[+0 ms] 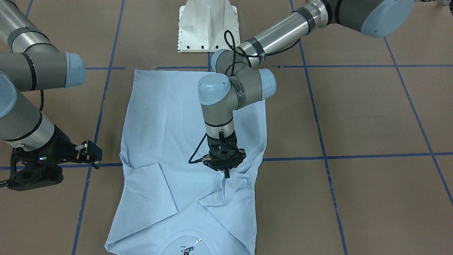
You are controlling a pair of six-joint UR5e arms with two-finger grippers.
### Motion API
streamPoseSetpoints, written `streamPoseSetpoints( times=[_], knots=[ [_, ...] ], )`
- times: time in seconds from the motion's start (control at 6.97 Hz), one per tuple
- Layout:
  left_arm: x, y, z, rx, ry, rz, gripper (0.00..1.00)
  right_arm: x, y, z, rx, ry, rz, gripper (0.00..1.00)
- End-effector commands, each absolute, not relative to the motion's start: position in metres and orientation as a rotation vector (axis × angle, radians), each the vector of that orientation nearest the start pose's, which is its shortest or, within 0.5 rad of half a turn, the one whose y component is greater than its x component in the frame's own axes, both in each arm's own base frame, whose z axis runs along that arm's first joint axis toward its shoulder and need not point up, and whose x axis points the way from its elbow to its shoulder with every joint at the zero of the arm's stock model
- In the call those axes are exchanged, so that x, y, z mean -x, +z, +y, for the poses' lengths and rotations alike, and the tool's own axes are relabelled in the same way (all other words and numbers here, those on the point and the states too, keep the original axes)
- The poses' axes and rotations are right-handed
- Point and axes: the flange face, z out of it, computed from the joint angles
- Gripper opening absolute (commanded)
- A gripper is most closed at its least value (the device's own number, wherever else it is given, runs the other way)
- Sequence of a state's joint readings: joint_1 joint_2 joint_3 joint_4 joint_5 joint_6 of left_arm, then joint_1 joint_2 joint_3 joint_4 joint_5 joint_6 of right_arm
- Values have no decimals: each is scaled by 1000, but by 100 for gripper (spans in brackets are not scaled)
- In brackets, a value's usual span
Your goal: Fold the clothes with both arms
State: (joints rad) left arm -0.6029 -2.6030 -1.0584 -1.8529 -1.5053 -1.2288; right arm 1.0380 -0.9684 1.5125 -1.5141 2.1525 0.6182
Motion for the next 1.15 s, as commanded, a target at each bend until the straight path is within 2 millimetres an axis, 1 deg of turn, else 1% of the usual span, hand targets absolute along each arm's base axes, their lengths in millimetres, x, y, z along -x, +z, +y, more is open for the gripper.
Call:
streamPoseSetpoints(
  times=[0.0,0.14,0.29,0.43,0.57,0.72,1.0],
  knots=[
    [-611,177,-587,-435,-235,684,0,290,322,-648,-183,-94,-790,100],
    [-612,180,-585,-435,-231,685,0,290,322,-648,-183,-94,-790,100],
    [-612,181,-576,-436,-223,692,0,290,322,-648,-183,-94,-790,100],
    [-614,187,-561,-436,-208,700,0,291,322,-648,-183,-95,-790,100],
    [-615,189,-556,-434,-203,703,0,291,322,-648,-182,-94,-791,100],
    [-619,189,-552,-432,-197,704,0,290,322,-648,-183,-92,-790,100],
    [-617,189,-551,-434,-195,706,0,292,322,-647,-180,-91,-792,100]
  ],
)
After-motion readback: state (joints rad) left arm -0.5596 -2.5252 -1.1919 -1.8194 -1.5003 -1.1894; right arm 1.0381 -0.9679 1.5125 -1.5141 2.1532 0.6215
